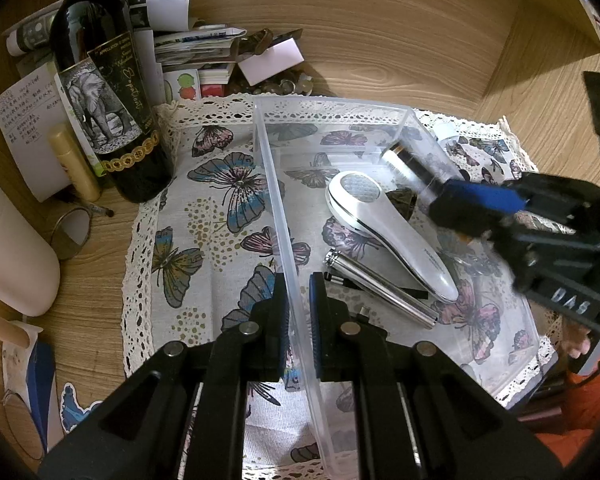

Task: Organize rigid objects
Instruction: 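Carry the gold-and-black case into the box with the right tool and release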

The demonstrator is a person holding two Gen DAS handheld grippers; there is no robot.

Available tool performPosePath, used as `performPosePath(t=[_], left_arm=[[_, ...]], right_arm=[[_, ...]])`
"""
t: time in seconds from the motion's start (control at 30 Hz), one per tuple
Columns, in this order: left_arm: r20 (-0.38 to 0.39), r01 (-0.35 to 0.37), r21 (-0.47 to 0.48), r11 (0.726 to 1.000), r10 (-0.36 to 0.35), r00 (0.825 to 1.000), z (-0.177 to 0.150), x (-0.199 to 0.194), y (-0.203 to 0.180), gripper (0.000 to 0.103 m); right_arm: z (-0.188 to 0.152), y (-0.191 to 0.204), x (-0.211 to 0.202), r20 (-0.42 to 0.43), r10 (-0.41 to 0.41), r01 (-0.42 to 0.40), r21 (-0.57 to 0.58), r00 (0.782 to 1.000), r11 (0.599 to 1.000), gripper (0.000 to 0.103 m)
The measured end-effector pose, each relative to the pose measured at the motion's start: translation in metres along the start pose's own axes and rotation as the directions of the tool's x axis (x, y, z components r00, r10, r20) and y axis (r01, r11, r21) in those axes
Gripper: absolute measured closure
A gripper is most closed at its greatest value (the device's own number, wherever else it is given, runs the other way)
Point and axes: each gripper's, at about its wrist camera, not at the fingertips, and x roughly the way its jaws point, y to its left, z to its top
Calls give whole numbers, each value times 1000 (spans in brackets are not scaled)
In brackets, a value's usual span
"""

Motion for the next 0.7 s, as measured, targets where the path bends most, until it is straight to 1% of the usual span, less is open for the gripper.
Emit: performPosePath(t=[0.17,0.33,0.43,0.57,0.7], left_arm=[[0,0,-1,1000,0,1000,0,0,0,94],[-1,-1,-1,1000,1,1000,0,0,0,94],[-1,-2,-1,1000,2,1000,0,0,0,94],[-1,-1,-1,1000,1,1000,0,0,0,94],[-1,-1,-1,1000,1,1000,0,0,0,94]], right_arm=[[-2,3,17,-63,23,-24,-12,998,1000,81],[-3,5,26,-94,32,-33,-11,995,999,81],[-2,4,23,-86,31,-32,-4,996,999,81],[1,1,10,-46,18,-18,2,999,1000,80],[3,-4,-7,-4,-15,15,7,1000,1000,80]])
